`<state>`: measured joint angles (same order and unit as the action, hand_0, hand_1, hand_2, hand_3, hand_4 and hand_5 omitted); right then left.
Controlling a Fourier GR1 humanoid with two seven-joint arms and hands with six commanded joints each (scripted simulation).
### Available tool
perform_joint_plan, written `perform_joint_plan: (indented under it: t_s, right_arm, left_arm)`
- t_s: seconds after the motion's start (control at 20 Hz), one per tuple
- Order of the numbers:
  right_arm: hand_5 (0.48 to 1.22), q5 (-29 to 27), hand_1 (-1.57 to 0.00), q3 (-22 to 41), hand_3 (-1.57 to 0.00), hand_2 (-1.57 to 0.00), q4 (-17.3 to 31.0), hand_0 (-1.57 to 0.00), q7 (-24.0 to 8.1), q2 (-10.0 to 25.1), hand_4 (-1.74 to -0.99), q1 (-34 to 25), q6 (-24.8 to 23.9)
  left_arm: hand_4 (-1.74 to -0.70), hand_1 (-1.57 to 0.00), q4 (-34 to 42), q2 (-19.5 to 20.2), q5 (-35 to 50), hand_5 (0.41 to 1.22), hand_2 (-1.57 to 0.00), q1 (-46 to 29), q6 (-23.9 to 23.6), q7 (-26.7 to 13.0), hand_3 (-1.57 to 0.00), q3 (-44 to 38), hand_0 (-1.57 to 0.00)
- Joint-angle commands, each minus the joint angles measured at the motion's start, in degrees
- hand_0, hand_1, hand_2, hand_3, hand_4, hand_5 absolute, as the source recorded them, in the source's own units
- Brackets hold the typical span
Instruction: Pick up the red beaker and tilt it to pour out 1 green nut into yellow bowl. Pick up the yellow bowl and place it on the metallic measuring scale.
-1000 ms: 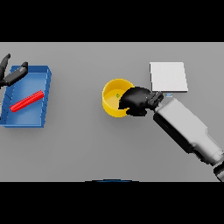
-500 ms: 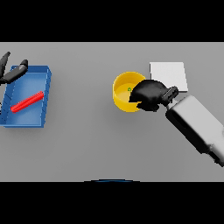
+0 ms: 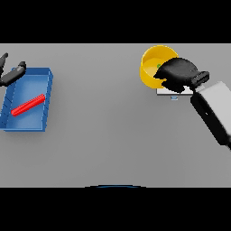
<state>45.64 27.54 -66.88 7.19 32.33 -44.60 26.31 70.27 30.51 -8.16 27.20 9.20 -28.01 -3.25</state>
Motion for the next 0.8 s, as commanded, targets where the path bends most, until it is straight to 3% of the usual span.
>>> perform_joint_plan:
  t_s: [0.0, 0.4, 0.55, 0.75]
  right_arm:
    - [1.221, 0.3, -1.57, -0.2, -1.15, -1.55, 2.1, -1.57, 0.2, -0.2, -1.741, -0.4, -1.2]
    - [1.221, 1.0, -1.57, -2.4, -1.18, -1.5, 17.9, -1.57, 2.6, -1.2, -1.741, -3.5, -7.9]
    - [1.221, 1.2, -1.57, -3.0, -1.29, -1.43, 22.6, -1.57, 4.2, -1.6, -1.741, -4.7, -10.2]
    - [1.221, 1.1, -1.57, -3.3, -1.37, -1.39, 27.1, -1.57, 3.0, -3.8, -1.741, -5.2, -11.5]
  left_arm:
    - [-0.85, 0.0, -0.2, -0.3, 0.0, 0.746, 0.0, 0.0, 0.0, 0.0, 0.0, 0.1, 0.0]
    - [-0.86, 0.0, 2.8, -0.5, 0.0, 0.779, 0.0, -1.6, -0.7, -3.3, 0.0, 0.4, 0.0]
    - [-0.86, 0.0, 1.0, -0.7, -0.6, 0.797, 0.0, -0.2, -0.7, -3.4, 0.0, 0.7, 0.0]
    - [-0.86, 0.0, 1.3, -0.3, -0.6, 0.809, 0.0, -0.1, -0.4, -3.4, 0.0, 0.7, 0.0]
